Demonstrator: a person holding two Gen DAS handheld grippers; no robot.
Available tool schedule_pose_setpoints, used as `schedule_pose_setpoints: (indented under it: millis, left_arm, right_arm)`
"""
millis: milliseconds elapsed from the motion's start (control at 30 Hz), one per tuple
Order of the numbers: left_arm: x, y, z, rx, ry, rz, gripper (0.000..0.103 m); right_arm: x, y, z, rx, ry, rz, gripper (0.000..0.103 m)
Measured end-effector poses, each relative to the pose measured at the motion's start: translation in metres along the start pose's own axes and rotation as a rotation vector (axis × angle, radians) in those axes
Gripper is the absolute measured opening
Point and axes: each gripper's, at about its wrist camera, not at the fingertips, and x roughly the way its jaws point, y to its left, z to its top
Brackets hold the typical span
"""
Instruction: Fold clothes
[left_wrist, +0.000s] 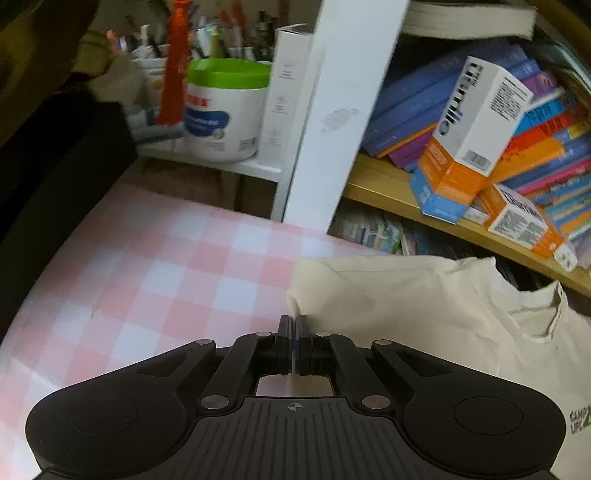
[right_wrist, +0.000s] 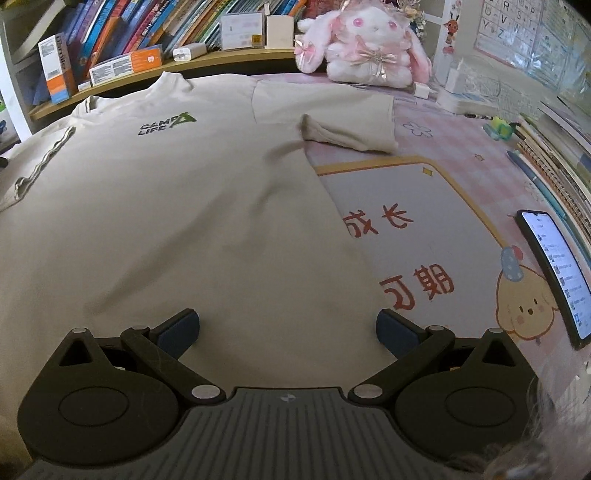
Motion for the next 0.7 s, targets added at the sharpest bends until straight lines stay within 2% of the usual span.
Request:
schedule_pose_setpoints:
  millis: [200,233,367,500,567,633,700]
  left_arm:
    - [-0.003,0.004,-0.003,-0.025,-0.004,-0.002,0.002]
    - [-0.003,0.003,-0.003,-0.023,-0.002,0.003,0.006]
    - [-0.014,-0.003,-0.004,0.022,-0.022,0.0,0.012]
    - [-0.051,-0.013,-0.016,0.042,-0.098,-0.025,0.031]
    - [-0.073,-0.02,-0.03,0.041,-0.124,-0.026,0.037]
    - [-0.095,-0.024,-0.05,0.033,-0.143,-0.022,0.052]
    - [-0.115,-0.027,-0.07,0.026,-0.155,-0.01,0.057]
  right_arm:
    - [0.002,-0.002,0.0,0.016,-0.005,0.001,0.103]
    - [0.002,-0.002,0.0,0.015,-0.004,0.003,0.103]
    - [0.003,-0.005,0.0,-0.001,-0.005,0.016,0.103]
    - [0.004,-0.01,0.002,-0.023,-0.01,0.037,0.103]
    - [0.005,-0.012,0.004,-0.027,-0.019,0.054,0.103]
    - [0.005,-0.015,0.007,-0.031,-0.029,0.074,0.103]
    - [0.006,-0.018,0.011,-0.04,-0.041,0.097,0.103]
